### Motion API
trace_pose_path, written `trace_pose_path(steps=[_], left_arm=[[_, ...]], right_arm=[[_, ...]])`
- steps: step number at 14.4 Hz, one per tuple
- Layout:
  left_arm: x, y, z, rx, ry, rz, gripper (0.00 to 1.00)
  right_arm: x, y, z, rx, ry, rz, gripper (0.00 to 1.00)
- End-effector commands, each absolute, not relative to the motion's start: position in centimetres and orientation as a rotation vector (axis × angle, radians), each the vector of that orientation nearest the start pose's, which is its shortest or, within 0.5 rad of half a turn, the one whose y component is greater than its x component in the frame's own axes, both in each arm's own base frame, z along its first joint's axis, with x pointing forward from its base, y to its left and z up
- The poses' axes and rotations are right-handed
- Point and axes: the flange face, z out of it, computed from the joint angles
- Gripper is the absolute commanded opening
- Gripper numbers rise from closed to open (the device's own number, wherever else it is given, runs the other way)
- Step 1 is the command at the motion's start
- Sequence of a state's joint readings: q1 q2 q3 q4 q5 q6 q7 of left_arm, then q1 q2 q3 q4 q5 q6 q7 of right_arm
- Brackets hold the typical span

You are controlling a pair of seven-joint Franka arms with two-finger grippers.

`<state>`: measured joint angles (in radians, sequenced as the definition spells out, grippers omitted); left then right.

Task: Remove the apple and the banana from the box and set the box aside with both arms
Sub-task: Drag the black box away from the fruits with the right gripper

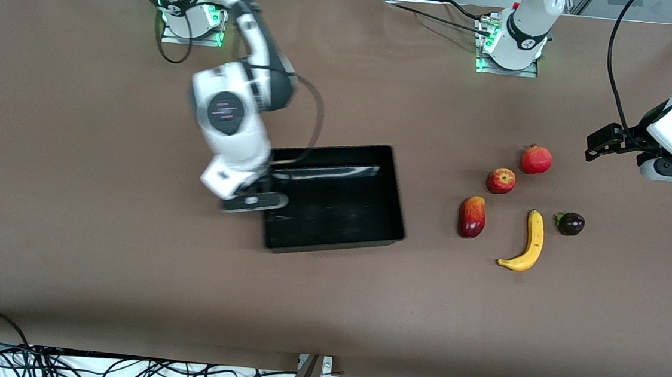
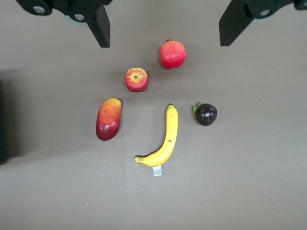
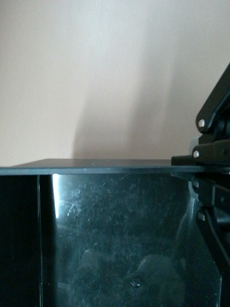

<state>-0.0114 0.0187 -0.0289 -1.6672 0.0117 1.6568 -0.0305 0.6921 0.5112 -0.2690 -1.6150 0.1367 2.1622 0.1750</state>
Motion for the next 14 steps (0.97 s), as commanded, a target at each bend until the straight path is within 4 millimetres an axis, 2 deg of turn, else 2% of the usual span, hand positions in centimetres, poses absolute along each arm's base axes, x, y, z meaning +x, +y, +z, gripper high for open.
trace_pose_path(steps=[1,4,7,8,10,12,14], left_arm=[[55.9,-2.4,58.5,-3.139,0.046,0.046,1.0],[55.9,-2.4,58.5,-3.139,0.046,0.043,1.0],[55.9,-2.3,58.5,-3.139,0.044,0.043,1.0],[55.9,-2.4,58.5,-3.139,0.046,0.043,1.0],[55.8,-2.3,58.5,-3.139,0.046,0.05,1.0],[55.8,-2.4,58.5,-3.139,0.051,0.051,1.0],[55.8,-2.5,58.5,-3.138,0.053,0.05,1.0]], right_arm=[[61.5,21.1,35.2,-3.076,-0.416,-0.034,0.0],[61.7,8.3,32.9,-3.066,-0.418,0.034,0.0],[60.4,-1.8,30.4,-3.014,-0.364,0.034,0.0],[59.8,-4.4,29.2,-3.025,-0.368,-0.004,0.0],[57.8,-9.1,26.8,-3.051,-0.317,-0.047,0.0],[57.4,-10.0,26.0,-3.04,-0.243,-0.064,0.0],[56.9,-11.6,24.2,-3.021,-0.129,-0.054,0.0]])
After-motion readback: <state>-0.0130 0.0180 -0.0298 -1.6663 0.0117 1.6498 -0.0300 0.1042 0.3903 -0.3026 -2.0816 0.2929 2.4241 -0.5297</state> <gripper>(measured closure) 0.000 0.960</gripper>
